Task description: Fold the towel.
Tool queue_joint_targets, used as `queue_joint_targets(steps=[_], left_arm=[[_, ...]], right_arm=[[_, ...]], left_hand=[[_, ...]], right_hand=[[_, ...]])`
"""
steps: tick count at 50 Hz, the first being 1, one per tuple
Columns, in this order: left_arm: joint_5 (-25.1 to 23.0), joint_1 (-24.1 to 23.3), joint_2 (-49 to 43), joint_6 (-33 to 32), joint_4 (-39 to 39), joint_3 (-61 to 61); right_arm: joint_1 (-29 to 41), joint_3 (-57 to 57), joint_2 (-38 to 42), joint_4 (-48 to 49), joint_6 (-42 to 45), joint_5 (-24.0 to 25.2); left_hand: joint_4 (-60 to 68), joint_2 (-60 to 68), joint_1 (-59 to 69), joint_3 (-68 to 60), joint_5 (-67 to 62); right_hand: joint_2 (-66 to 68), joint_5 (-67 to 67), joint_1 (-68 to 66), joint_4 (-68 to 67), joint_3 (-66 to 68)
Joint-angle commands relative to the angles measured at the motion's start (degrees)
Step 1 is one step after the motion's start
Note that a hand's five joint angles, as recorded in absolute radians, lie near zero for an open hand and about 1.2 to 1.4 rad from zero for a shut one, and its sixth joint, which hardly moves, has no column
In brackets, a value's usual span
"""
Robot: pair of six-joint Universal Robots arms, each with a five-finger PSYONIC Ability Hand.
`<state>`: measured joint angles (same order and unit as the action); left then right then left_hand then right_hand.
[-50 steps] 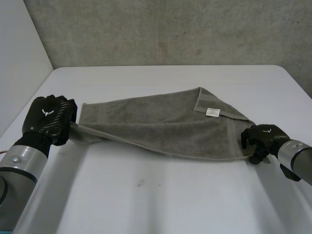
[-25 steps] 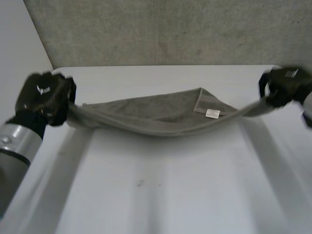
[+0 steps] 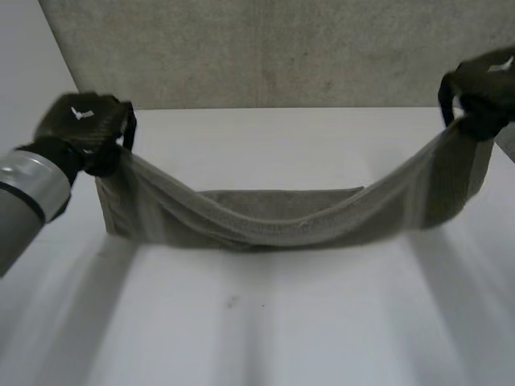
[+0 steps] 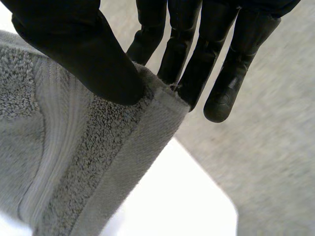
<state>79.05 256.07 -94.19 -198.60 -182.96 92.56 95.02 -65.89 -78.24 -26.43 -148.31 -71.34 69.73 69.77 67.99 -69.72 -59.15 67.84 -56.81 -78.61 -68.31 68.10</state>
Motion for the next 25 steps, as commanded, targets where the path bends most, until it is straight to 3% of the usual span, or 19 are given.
queue_joint_targets(steps=[1, 5, 8, 10, 11, 13, 16, 18, 25], left_arm=[[0.1, -0.1, -14.2, -0.7, -0.3, -8.6], [0.1, -0.2, -19.7, -0.8, -0.4, -16.1], [0.0, -0.3, -24.4, -0.7, -0.7, -25.5], [0.2, -0.6, -27.4, 0.0, -0.8, -36.7], [0.2, -0.6, -27.5, 0.0, -0.8, -36.8], [0.8, -0.8, -28.2, 0.8, -1.0, -42.3], [3.4, -1.6, -28.2, 4.1, -2.2, -51.9], [6.7, -1.9, -27.2, 9.1, -3.2, -56.7], [9.3, -1.2, -21.8, 15.3, -1.2, -50.9]], right_arm=[[0.6, 4.3, 12.9, 1.7, 0.0, -2.3], [2.4, 8.4, 17.6, 5.0, -1.0, -2.9], [4.4, 13.9, 21.0, 11.5, -3.6, -4.9], [4.6, 18.8, 22.0, 21.0, -8.5, -8.0], [4.6, 18.8, 22.0, 21.1, -8.6, -8.0], [4.7, 21.6, 20.2, 32.5, -13.7, -11.4], [4.6, 21.9, 18.4, 37.2, -15.9, -12.6], [4.7, 20.1, 14.1, 42.4, -17.5, -13.0], [4.4, 14.3, 11.0, 38.2, -17.5, -9.3]], left_hand=[[10.3, 10.2, 12.0, -10.3, -10.8], [10.3, 10.2, 12.0, -10.3, -10.8], [10.3, 10.2, 12.0, -10.3, -10.8], [10.3, 10.2, 12.0, -10.3, -10.8], [10.3, 10.2, 12.0, -10.3, -10.8], [10.3, 10.2, 12.0, -10.3, -10.8], [10.3, 10.2, 12.0, -10.3, -10.8], [10.3, 10.2, 12.0, -10.3, -10.8], [10.3, 10.2, 12.0, -10.3, -10.8]], right_hand=[[12.2, -13.2, -1.4, -11.7, 11.9], [12.2, -13.2, -1.4, -11.7, 11.9], [12.2, -13.2, -1.4, -11.7, 11.9], [12.2, -13.2, -1.4, -11.7, 11.9], [12.2, -13.2, -1.4, -11.7, 11.9], [12.2, -13.2, -1.4, -11.7, 11.9], [12.2, -13.2, -1.4, -11.7, 11.9], [12.2, -13.2, -1.4, -11.7, 11.9], [12.2, -13.2, -1.4, -11.7, 11.9]])
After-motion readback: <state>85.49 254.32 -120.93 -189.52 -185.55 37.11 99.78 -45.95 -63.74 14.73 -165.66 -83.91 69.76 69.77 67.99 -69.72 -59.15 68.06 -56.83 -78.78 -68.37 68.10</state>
